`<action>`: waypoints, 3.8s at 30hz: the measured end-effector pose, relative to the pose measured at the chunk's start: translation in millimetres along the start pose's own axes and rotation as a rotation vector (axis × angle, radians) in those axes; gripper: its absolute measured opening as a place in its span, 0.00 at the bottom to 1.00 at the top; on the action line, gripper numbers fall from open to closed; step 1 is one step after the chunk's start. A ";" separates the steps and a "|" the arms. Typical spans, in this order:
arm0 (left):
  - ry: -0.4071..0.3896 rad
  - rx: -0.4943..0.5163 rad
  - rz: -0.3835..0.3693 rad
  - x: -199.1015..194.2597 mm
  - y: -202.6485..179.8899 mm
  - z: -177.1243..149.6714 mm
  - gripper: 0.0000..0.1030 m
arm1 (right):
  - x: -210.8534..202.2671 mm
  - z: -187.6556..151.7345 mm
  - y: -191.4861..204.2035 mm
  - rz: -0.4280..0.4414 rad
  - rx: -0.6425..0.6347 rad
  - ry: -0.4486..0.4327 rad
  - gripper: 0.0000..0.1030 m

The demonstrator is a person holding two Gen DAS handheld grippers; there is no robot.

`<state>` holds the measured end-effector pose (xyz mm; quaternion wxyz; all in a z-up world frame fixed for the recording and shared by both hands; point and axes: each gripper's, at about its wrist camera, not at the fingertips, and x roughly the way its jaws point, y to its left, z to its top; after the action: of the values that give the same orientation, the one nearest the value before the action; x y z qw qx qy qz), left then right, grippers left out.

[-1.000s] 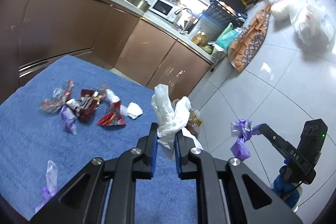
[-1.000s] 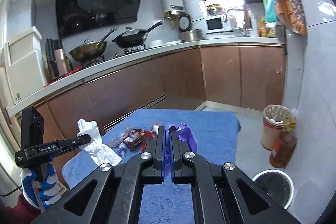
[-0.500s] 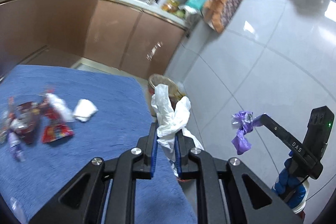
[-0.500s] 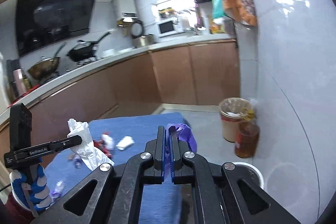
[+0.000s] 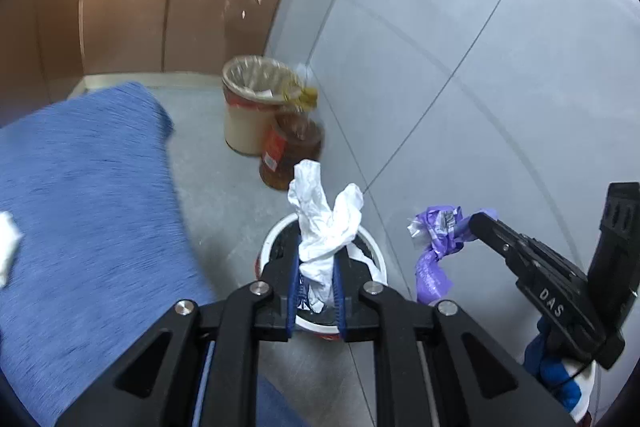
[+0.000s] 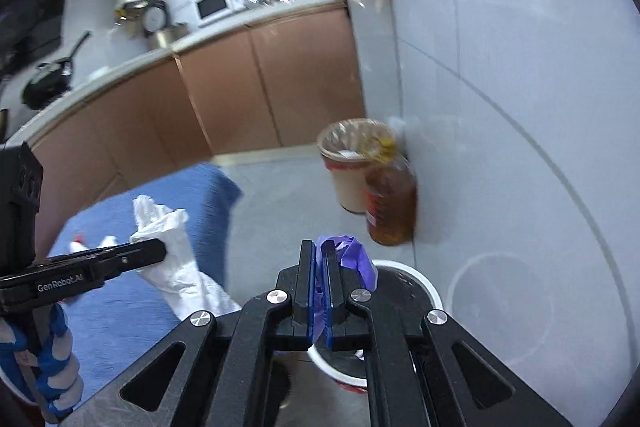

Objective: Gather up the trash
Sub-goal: 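Carry the tissue and purple bag to the bin and release both, then return both tools to the table and grasp a purple bag with the left gripper, then grasp a red snack wrapper with the right gripper while the left gripper holds the purple bag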

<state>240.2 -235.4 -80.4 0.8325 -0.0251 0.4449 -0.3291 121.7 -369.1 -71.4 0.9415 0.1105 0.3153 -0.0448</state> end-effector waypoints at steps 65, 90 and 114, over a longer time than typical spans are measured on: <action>-0.426 -0.215 0.369 -336.4 115.6 -199.5 0.42 | -167.4 20.3 164.1 0.351 -0.220 -0.275 0.42; -0.282 -0.321 0.570 -337.6 174.9 -359.2 0.50 | -190.0 -16.4 203.7 0.542 -0.290 -0.207 0.50; -0.234 -0.407 0.488 -289.2 241.7 -352.9 0.32 | -72.4 -52.7 276.7 0.540 -0.405 0.102 0.50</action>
<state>-12.1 207.1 -164.6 0.9101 -0.1212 0.3958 -0.0192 75.8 -86.8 -19.0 0.9053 0.0027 0.3238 0.2751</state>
